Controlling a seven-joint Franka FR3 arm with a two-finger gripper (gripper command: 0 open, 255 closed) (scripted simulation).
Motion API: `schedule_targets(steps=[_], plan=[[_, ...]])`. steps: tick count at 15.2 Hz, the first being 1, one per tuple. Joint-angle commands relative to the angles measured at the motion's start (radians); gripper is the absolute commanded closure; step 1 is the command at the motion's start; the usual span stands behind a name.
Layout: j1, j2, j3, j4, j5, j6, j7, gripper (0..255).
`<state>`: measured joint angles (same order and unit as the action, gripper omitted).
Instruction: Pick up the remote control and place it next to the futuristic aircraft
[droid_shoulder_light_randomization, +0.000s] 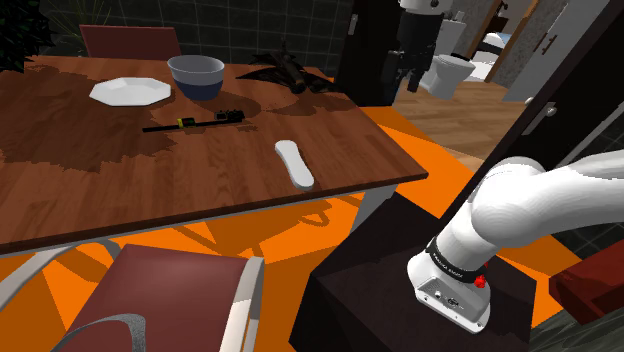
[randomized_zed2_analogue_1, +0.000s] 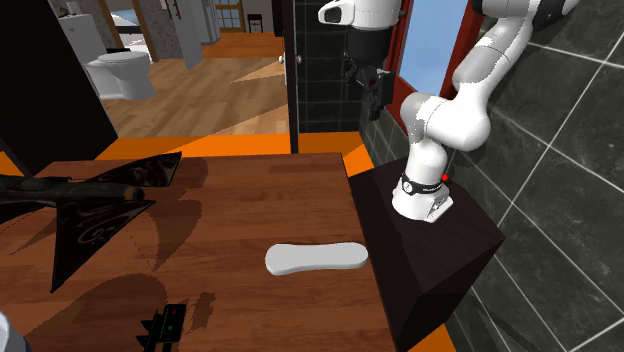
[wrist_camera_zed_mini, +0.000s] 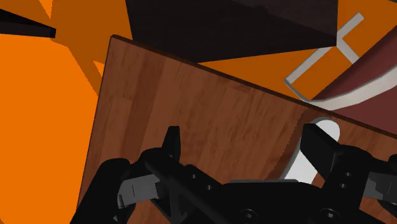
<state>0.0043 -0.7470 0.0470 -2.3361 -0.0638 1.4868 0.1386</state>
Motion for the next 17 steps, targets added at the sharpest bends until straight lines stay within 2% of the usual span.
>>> schedule_targets(steps=[1,9,17], plan=[[0.000,0.000,0.000,0.000,0.000,0.000,0.000,0],[0.005,0.146,0.080,-0.098,0.075,0.276,0.168,0],[0.000,0.382,0.160,-0.098,0.109,0.551,0.328,0]])
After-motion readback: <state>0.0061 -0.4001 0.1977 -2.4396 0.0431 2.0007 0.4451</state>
